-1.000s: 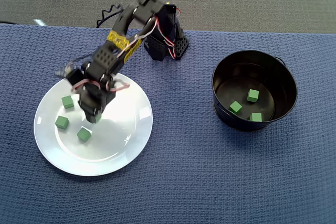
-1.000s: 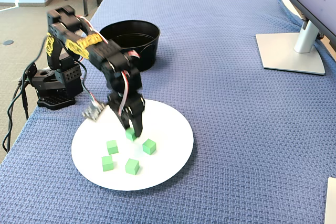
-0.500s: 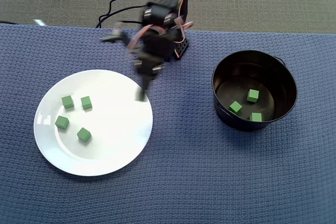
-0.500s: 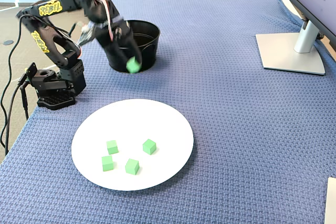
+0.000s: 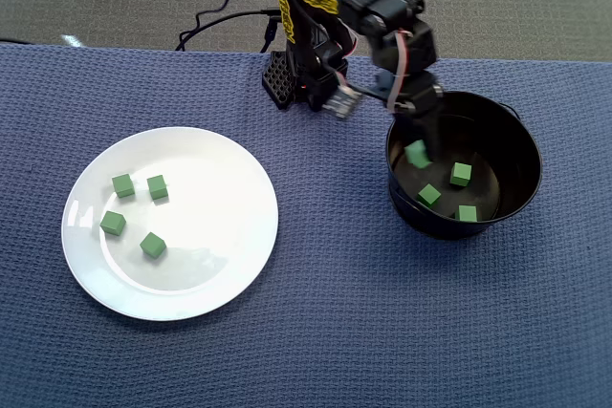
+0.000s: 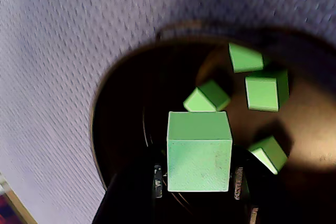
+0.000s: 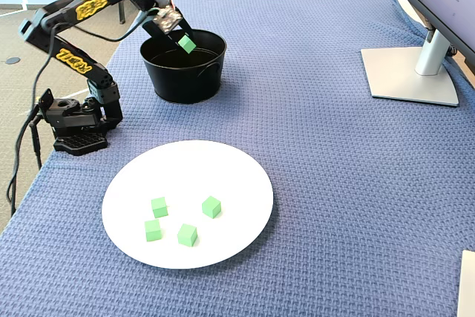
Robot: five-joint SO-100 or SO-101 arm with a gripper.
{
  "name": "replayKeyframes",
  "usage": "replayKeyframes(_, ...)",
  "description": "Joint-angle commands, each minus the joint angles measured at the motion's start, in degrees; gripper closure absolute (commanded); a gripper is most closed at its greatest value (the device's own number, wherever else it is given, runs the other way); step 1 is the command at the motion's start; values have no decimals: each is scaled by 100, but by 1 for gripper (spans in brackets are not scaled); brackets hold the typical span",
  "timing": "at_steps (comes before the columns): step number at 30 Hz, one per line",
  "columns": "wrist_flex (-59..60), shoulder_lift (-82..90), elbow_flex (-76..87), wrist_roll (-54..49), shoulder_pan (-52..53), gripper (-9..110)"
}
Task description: Pick up the green cubes from the white plate and place them in the black recipient
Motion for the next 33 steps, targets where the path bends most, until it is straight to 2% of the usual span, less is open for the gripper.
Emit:
replayKeyframes(1,-387,-624,-589,114,-369,102)
replayKeyframes(3,-378,-853,-826,193,-387,100)
replayKeyframes(6,0,-896,-1028,229,-413,65)
replayKeyframes(11,158,-712,-1090,211,-167,61)
replayKeyframes(13,308,-615,-1178,105,0,62)
replayKeyframes(16,782,-633,-1644,237,826,70)
replayKeyframes(20,1116,-993,-2136,923,3085,77)
replayKeyframes(23,1107,-1617,-2408,888,4720,80)
replayKeyframes(26,747,-2294,-2470,422,5985,82)
replayKeyframes(33,536,-3929,-2936,167,7453,82)
